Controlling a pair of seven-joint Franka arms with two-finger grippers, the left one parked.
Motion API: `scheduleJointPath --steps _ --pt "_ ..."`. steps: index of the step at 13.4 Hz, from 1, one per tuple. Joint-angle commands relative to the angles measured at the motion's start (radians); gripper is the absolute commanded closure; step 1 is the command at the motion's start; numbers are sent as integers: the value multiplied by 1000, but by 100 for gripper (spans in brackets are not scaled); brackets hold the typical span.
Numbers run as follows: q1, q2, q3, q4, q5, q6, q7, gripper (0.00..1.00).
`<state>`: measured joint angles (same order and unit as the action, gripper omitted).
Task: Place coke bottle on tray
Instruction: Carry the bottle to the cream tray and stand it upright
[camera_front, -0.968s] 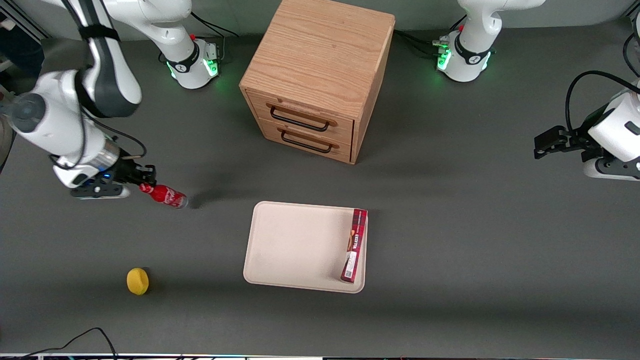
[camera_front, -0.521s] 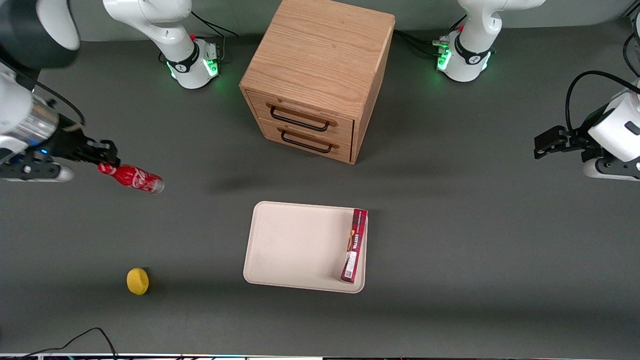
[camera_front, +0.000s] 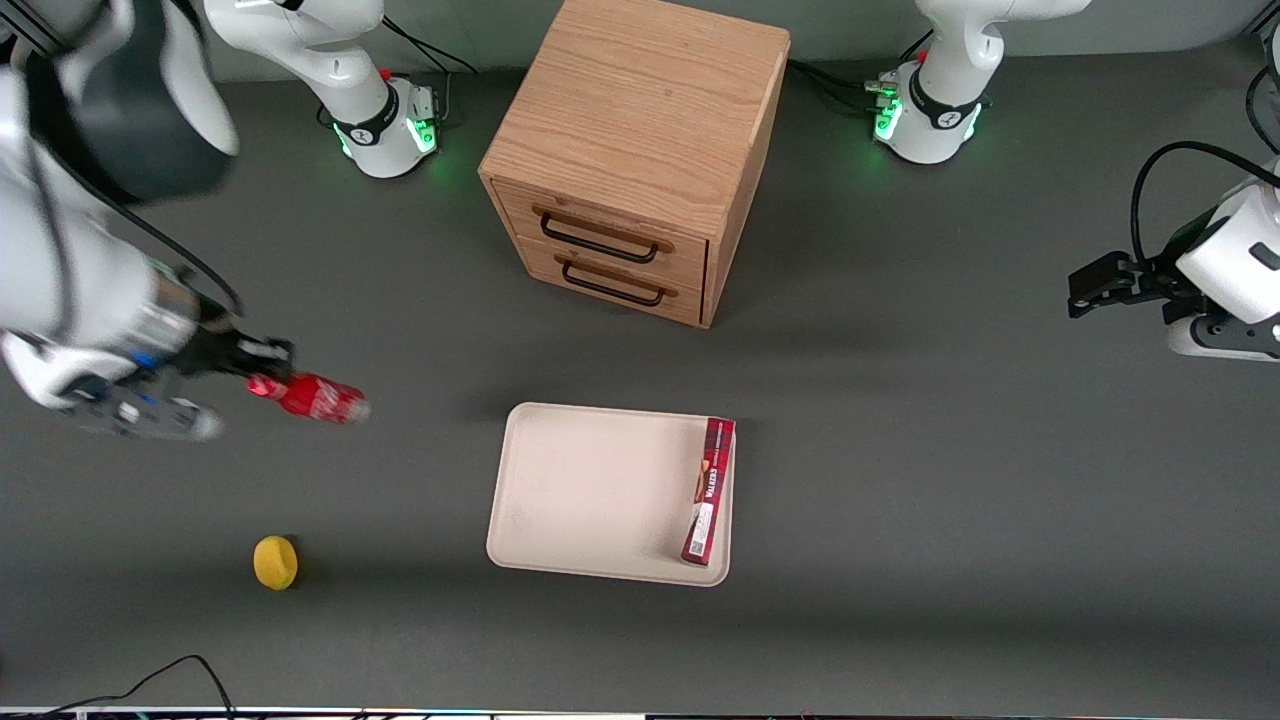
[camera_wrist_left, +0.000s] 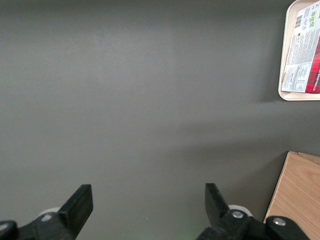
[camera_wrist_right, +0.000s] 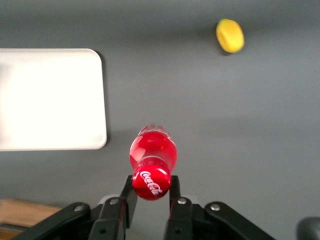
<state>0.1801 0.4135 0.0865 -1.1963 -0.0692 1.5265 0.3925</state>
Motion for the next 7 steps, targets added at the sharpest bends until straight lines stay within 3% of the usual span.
scheduleJointPath --steps 1,7 --pt "77 197 -16 219 -31 41 124 100" --pt "252 364 -122 218 -31 345 342 100"
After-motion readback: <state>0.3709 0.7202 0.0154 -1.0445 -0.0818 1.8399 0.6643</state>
